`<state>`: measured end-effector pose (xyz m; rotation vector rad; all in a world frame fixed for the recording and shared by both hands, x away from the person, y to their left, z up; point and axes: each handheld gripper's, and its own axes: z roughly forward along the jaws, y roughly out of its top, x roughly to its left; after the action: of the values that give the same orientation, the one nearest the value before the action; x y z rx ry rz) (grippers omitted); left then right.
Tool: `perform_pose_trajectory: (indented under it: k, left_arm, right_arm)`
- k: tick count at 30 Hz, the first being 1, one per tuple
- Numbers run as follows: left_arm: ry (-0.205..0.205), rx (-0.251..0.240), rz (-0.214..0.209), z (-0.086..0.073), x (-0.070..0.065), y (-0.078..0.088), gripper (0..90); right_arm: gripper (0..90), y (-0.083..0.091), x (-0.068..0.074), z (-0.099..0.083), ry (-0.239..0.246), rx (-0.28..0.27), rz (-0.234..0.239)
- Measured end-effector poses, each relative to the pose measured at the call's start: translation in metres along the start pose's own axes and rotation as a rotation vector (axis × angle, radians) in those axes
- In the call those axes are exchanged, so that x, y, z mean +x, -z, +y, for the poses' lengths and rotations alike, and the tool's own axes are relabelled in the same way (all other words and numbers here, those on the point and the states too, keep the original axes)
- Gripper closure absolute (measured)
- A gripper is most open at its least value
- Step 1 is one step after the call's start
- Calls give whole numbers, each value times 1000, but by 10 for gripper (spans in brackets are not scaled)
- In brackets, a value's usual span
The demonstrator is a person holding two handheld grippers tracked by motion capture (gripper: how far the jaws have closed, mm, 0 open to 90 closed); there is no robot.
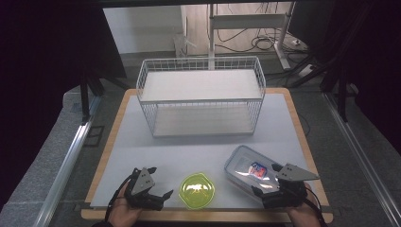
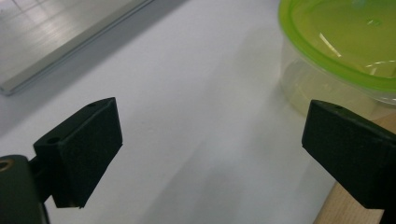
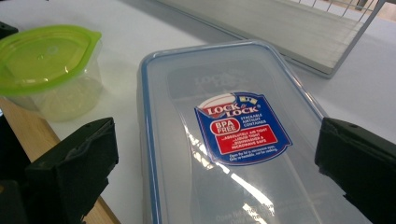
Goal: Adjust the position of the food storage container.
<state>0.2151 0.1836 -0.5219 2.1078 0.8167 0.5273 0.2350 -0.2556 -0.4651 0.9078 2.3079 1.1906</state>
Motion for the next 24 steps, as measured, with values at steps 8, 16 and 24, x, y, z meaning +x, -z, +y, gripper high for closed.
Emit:
perform_pose_trajectory:
  k: [8, 16, 24]
  left_arm:
    - [74, 21, 3, 1, 4, 3, 53]
    - [130, 46, -25, 2, 6, 4, 6]
    - [138, -1, -49, 9, 6, 15, 217]
  right_arm:
    - [0, -3, 2, -1, 12, 39, -25]
    - [0, -4, 3, -2, 19, 57, -26]
    - [0, -5, 4, -2, 13, 66, -17]
